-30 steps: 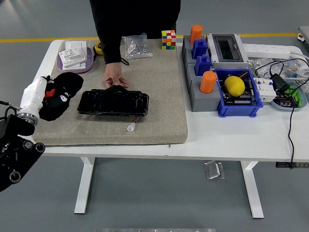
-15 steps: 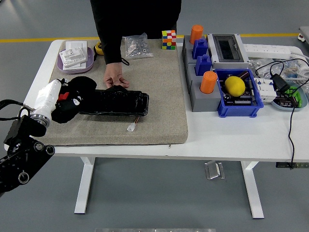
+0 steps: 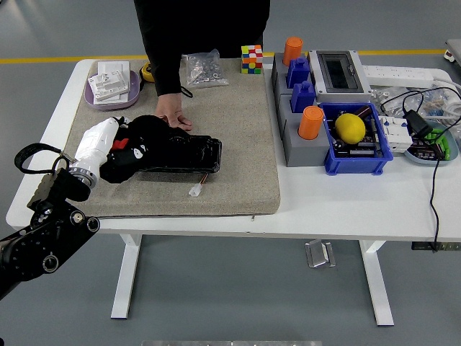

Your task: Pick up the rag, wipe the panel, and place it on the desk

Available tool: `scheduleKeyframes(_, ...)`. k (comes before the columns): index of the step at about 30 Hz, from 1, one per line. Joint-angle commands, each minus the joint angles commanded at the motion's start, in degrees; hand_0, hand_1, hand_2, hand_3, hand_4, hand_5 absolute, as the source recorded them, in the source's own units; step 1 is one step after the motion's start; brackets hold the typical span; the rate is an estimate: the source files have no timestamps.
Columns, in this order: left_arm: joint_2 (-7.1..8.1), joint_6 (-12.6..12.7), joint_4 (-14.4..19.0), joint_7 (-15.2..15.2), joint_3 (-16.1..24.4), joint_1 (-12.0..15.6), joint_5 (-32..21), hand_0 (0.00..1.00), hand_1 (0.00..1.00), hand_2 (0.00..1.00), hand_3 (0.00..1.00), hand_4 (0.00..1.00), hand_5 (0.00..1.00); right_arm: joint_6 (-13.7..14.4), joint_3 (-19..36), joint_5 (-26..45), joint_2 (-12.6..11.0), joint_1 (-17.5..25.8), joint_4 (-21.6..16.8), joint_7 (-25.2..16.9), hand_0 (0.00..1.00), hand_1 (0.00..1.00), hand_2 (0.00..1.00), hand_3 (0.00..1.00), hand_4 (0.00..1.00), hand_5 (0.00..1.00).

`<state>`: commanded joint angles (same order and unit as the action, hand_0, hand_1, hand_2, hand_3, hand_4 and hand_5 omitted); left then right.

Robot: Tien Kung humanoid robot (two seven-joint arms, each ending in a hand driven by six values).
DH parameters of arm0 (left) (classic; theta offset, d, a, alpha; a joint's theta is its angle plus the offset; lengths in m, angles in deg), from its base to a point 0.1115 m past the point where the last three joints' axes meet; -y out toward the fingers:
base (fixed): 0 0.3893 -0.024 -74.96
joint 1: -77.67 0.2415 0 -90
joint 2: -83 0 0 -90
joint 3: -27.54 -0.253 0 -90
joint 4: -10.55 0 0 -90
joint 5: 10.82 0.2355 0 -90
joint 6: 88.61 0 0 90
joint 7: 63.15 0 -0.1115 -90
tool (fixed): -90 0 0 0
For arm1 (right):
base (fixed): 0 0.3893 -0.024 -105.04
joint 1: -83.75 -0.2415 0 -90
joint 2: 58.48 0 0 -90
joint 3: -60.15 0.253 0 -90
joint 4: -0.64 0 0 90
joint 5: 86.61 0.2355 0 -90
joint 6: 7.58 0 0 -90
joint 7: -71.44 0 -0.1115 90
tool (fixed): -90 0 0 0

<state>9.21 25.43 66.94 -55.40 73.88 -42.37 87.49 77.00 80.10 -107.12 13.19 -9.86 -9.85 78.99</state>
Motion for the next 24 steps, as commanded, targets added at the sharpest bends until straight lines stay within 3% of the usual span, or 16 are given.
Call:
scheduleKeyframes(13,-1.21,-1.35,0.87,0.86,-7.02,-3.46,-0.82,0.226,0.134,0.435,0.373,0.386,0.002,-0.21,-1.28,0.55,-0.73,-0.55,-0.05,0.12,0.775,0.731,0.733,0.612,0.910,0.593)
scheduleKeyframes(24,-1.72,-2.87,2.30,1.70,-15.83,-7.82,-2.06,0.226,0.137,0.442,0.380,0.392,0.002,-0.30,-2.37,1.21,-1.25,-1.18,0.00,0.22,0.775,0.731,0.732,0.611,0.910,0.591)
